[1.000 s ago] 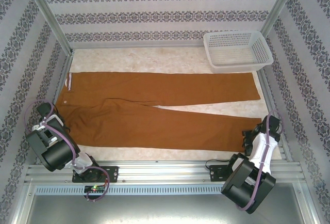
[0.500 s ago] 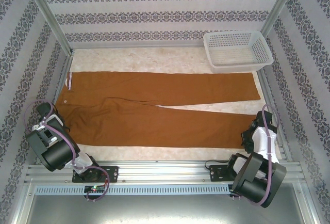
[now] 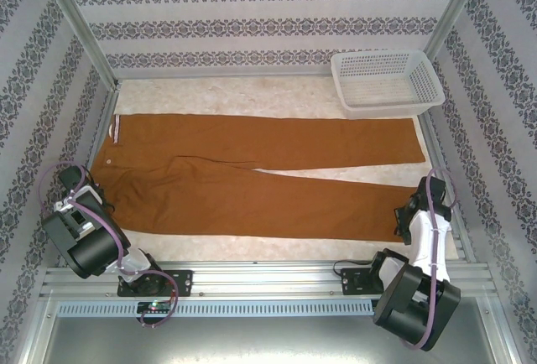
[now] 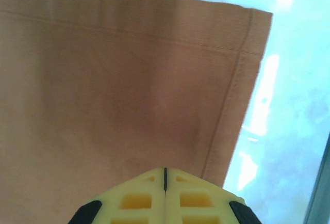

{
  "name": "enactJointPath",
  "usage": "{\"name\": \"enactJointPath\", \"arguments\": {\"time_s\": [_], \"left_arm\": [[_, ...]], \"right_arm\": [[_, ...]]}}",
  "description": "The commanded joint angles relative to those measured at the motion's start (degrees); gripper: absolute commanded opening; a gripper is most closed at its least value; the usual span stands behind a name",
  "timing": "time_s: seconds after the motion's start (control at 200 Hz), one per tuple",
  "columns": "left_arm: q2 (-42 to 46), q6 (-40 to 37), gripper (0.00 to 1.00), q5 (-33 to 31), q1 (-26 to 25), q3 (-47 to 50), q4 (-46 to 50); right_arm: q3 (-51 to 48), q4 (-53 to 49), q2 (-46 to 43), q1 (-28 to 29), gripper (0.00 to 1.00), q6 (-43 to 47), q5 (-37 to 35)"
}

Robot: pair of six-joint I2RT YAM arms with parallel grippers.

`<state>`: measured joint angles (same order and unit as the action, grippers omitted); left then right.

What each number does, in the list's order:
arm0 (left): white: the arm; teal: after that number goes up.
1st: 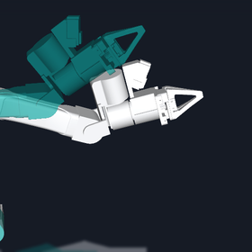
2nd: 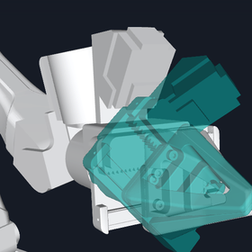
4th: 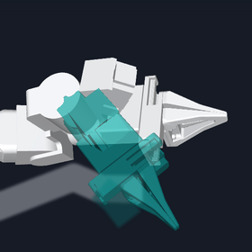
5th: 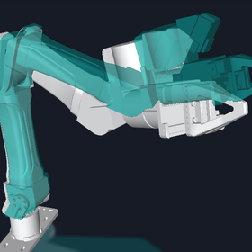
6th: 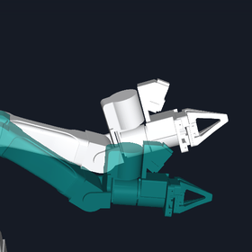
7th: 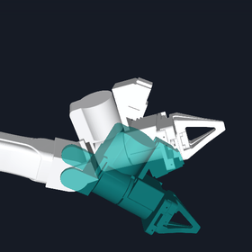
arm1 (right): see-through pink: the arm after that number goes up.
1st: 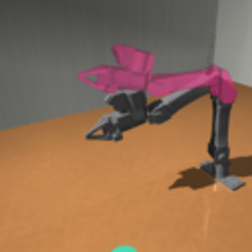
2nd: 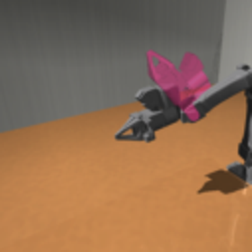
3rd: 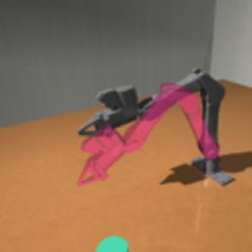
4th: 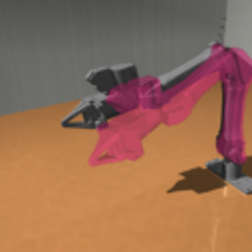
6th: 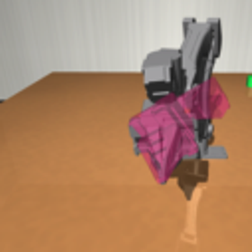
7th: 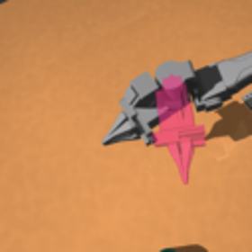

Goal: Roll up the long pants

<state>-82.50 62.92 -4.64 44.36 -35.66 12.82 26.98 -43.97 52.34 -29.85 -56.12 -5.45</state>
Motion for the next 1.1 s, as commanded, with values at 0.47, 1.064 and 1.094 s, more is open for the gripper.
{"name": "enactJointPath", "arguments": {"time_s": [0.47,1.064,1.094], "left_arm": [[-1.84,0.81,0.00,7.10,-0.41,-0.03,1.24],[1.35,3.73,0.00,9.16,-0.41,-0.26,1.21],[1.92,3.62,0.00,9.45,-0.41,-0.51,1.45]], "right_arm": [[-12.06,4.96,0.19,0.33,0.50,-12.01,2.33],[3.44,2.95,-0.04,1.23,0.00,3.64,2.12],[5.38,2.79,0.59,1.22,0.00,5.51,2.80]]}}
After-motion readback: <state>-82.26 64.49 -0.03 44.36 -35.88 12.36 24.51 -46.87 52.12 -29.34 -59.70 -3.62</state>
